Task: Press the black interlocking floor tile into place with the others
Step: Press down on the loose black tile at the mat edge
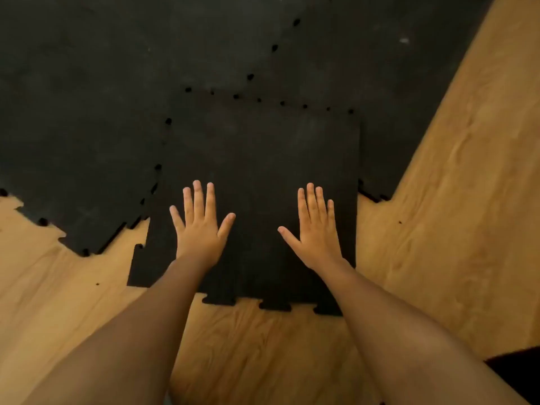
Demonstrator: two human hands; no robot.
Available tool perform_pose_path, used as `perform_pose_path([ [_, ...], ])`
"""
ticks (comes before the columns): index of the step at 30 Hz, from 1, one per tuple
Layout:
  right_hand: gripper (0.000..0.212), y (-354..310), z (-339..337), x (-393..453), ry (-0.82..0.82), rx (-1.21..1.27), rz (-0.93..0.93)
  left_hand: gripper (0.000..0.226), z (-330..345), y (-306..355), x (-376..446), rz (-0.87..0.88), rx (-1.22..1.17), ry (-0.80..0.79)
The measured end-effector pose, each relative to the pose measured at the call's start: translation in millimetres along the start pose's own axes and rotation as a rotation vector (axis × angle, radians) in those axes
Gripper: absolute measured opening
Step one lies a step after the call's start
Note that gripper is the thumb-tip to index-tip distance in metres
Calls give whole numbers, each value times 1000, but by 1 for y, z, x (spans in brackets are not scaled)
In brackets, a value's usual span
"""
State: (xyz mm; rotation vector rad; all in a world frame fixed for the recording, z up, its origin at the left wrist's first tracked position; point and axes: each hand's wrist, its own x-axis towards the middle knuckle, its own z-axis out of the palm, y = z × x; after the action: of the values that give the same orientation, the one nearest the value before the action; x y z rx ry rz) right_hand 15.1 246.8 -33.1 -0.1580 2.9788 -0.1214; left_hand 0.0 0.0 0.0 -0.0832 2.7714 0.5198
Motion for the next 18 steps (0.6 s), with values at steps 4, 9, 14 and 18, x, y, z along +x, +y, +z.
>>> perform_pose_path([
  [4, 87, 3, 27, -18, -113, -35, 145, 80, 12, -41, -11, -149, 79, -176],
  [9, 85, 32, 33, -53, -186, -52, 204, 81, -4, -83, -31, -343, -7, -157],
  [14, 105, 42, 18, -46, -157, 342, 619, 87, -14, -90, -17, -601, -386, -77],
  [18, 105, 34, 1, -34, -80, 579, 752, 89, -23, -96, -4, -731, -370, -63],
])
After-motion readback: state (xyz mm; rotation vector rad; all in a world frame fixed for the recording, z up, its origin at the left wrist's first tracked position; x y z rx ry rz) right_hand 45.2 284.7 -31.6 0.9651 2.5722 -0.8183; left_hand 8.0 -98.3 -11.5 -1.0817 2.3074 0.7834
